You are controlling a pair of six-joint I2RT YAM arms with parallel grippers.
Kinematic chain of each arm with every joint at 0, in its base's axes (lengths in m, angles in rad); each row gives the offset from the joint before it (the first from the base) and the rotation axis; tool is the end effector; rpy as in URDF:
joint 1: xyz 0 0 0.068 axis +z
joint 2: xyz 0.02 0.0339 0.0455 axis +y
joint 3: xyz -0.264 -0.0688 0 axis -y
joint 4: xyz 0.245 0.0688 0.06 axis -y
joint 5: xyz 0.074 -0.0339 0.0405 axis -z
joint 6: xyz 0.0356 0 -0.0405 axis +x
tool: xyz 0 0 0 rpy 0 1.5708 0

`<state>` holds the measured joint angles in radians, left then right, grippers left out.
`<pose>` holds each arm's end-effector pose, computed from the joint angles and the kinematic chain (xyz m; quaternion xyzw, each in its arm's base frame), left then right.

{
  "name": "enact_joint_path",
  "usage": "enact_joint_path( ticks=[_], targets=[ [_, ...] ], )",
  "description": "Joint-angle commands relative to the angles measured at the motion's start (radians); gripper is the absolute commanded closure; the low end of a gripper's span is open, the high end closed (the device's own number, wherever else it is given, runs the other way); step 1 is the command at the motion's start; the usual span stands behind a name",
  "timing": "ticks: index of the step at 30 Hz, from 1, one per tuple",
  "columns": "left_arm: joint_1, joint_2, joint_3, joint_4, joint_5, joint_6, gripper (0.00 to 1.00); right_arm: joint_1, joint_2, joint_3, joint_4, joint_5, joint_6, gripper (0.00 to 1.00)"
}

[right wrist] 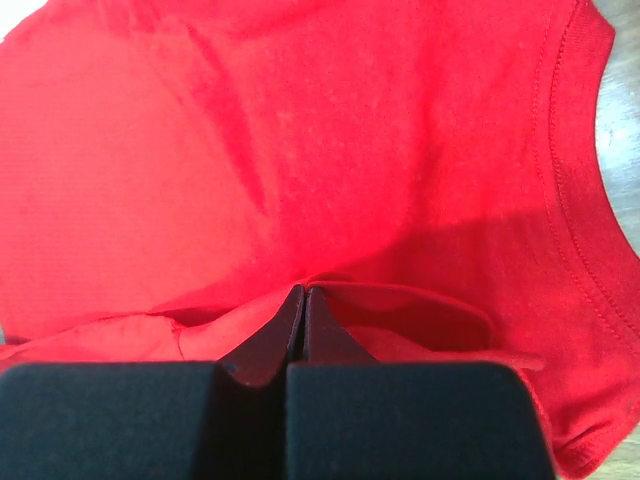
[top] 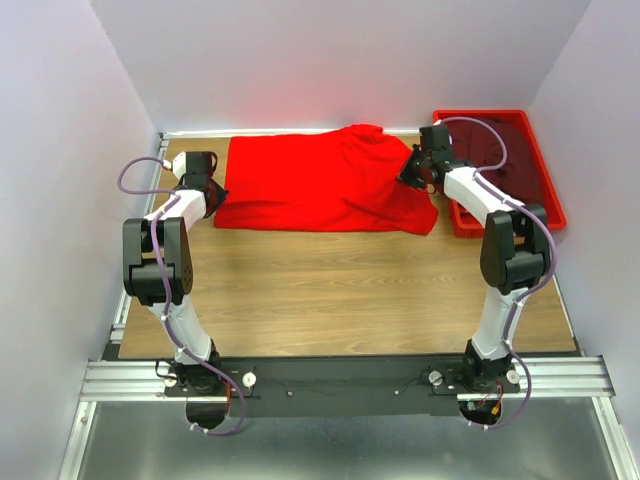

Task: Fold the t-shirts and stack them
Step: Fold the tshirt

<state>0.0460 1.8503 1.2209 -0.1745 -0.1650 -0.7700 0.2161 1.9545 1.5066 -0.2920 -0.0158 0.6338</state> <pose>0.4012 0.0243 0.1930 -0.3950 0.8361 -0.0606 0.3757 0.4361 0.0963 0.2324 0.1866 0.8957 0.1730 0.3647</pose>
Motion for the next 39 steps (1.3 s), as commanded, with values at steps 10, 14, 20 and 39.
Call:
enact_joint_path(
  ticks=[10,14,20,39],
  targets=[
    [0.022,-0.014,-0.012,0.023,-0.028,0.009,1.00,0.006,0.067,0.035,-0.004,0.048,-0.019,0.99],
    [0.028,-0.014,-0.011,0.023,-0.022,0.012,1.00,0.005,0.080,0.035,-0.004,0.051,-0.017,1.00],
    [0.034,-0.002,-0.003,0.027,-0.021,0.017,1.00,0.003,0.090,0.038,-0.004,0.066,-0.017,0.99],
    [0.043,0.085,0.078,0.086,0.064,0.077,1.00,-0.030,0.124,0.038,-0.004,0.062,-0.005,0.99]
  ],
)
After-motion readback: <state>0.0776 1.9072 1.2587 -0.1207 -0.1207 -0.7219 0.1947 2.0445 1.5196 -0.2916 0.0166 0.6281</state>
